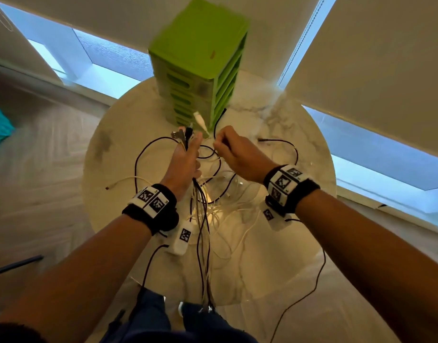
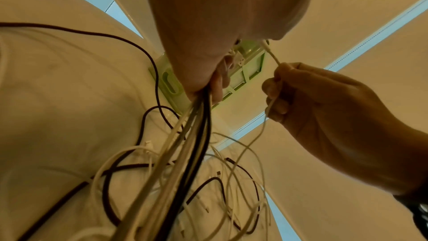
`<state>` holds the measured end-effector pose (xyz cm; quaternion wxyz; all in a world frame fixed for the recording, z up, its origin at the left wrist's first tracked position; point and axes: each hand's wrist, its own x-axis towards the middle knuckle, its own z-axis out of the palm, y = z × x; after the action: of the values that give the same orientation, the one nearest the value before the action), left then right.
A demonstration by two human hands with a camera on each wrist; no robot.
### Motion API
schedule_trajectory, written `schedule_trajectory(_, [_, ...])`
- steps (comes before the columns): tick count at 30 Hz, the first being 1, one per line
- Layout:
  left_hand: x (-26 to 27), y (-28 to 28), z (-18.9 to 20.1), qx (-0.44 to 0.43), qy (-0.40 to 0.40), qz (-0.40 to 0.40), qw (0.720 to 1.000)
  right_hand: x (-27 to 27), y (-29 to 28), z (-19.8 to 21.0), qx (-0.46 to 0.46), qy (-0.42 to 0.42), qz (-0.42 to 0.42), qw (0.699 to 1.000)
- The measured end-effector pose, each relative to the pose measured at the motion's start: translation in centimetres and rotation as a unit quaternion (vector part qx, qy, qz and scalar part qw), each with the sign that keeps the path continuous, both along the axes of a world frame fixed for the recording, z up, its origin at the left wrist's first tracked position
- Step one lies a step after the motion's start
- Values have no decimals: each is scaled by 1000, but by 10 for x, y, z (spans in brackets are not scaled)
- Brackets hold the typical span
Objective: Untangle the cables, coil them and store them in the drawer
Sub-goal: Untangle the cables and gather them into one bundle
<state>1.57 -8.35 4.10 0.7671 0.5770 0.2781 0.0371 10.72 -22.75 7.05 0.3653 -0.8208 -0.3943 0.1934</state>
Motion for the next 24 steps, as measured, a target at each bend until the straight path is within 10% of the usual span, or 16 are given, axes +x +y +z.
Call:
schedule_trajectory(8, [-14, 6, 10, 59, 24, -19, 998, -33, 10, -27, -37, -15, 36, 999])
schedule_trajectory(17, [-22, 38, 36, 26, -21, 67, 997, -21, -63, -66, -287, 60, 99, 951])
schedule_trajectory(24, [-28, 42, 52, 9, -23, 50, 998, 0, -65, -25, -179, 20, 8, 984])
